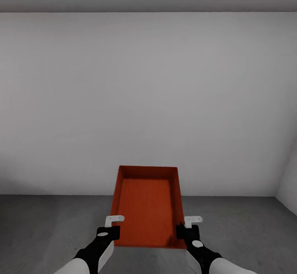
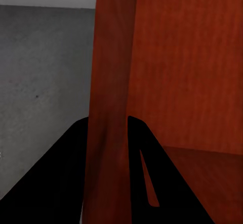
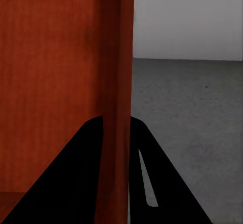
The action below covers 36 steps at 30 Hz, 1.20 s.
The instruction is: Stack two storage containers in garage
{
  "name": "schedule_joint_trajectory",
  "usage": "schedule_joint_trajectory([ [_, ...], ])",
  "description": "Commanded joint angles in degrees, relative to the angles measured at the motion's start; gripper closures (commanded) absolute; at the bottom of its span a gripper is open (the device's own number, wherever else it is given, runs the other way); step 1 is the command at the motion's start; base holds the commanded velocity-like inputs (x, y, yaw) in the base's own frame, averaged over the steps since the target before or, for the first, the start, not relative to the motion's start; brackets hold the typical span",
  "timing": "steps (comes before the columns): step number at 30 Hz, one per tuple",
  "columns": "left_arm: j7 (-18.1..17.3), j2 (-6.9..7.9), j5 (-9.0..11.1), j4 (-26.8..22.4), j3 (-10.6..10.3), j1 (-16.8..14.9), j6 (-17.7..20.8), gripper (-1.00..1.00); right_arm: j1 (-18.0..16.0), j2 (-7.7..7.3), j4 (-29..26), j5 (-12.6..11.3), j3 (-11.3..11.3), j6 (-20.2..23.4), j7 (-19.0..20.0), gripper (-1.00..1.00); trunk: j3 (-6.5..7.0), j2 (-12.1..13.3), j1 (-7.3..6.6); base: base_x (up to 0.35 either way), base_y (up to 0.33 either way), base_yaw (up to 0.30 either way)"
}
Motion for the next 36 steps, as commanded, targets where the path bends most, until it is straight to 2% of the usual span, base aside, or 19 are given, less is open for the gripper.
schedule_joint_trajectory([
  [1,0.7,-0.02,-0.7,-0.1,1.2,0.0,0.3,1.00,0.0,0.04,0.0,0.2,-1.8,-0.1,-0.5,1.00,-0.02,0.0,0.05,0.250,0.084,0.105],
  [12,0.7,-0.03,-0.7,-0.1,1.2,0.0,-0.1,1.00,0.0,0.04,0.0,0.2,-1.8,-0.1,-0.4,1.00,-0.02,0.0,0.05,0.036,0.012,0.212],
  [36,0.7,-0.09,-0.7,-0.3,1.0,0.0,-0.2,1.00,0.0,0.04,0.0,0.2,-1.9,-0.1,-0.6,1.00,-0.02,0.0,0.05,0.000,0.000,0.008],
])
